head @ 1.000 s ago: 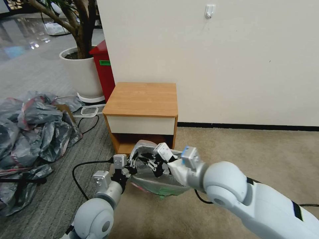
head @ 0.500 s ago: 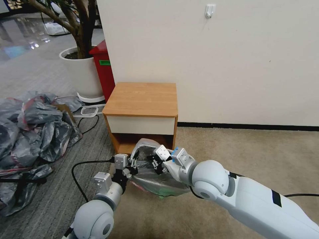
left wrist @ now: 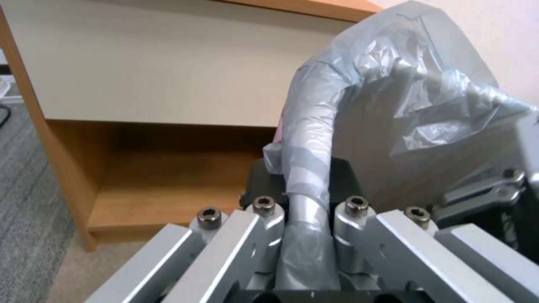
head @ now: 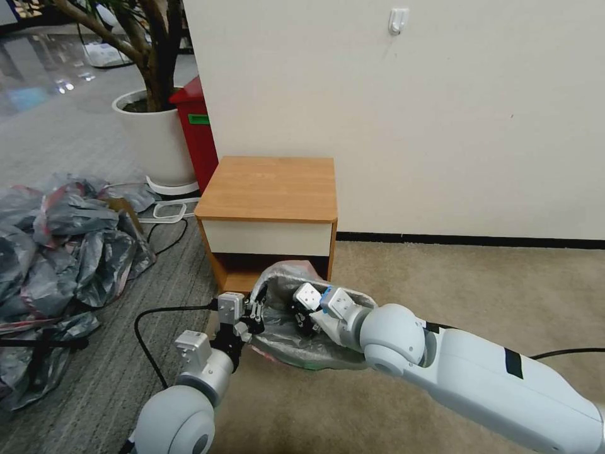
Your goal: Pick up the garbage bag from the table and place it over the trash can.
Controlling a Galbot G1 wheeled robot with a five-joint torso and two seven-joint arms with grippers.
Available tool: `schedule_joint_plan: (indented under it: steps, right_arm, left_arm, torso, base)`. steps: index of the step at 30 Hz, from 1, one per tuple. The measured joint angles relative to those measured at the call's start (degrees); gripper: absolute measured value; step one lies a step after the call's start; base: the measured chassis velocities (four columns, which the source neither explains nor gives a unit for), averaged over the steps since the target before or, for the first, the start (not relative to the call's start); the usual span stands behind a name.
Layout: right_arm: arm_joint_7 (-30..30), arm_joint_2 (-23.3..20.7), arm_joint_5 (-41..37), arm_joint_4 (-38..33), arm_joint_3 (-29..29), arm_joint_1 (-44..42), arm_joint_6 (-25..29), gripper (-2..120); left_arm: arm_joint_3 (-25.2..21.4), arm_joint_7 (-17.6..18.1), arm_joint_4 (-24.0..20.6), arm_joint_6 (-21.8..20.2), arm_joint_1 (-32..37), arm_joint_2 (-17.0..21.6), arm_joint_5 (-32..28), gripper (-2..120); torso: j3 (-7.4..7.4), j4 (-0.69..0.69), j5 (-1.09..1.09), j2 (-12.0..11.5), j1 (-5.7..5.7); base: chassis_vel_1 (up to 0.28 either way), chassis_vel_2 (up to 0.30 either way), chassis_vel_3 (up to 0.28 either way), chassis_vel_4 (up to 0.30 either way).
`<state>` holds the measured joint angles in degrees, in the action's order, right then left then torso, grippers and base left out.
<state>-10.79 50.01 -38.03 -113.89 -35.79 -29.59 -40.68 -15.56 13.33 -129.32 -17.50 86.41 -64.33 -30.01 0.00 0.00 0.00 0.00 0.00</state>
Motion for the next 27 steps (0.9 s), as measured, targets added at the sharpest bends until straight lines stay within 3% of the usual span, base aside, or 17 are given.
schedule_joint_plan:
  steps: [14,19,27]
  right_arm:
    - [2.58,-1.22,3.18,2.69,-7.19,7.80,0.02,0]
    - [-3.38,-0.87,-3.41,2.31,-12.16,11.04,0.02,0]
    - [-5.19,-0.89,-5.32,3.03,-14.95,12.33,-0.01,0]
  left_arm:
    - [0.47,0.00,0.00,-0.23,-0.70,-0.56,-0.30,7]
    - [1.09,0.11,0.02,-1.22,-2.02,-0.96,-0.05,7]
    - [1.24,0.37,-0.46,-2.66,-2.96,-1.18,-0.09,7]
  torso:
    - [0.00,0.00,0.00,0.00,0.00]
    - [0.00,0.00,-0.01,0.00,0.00]
    - [0.00,0.00,0.00,0.00,0.00]
  base:
    - [0.000,0.000,0.000,0.000]
    - [0.000,0.000,0.000,0.000]
    - [0.000,0.000,0.000,0.000]
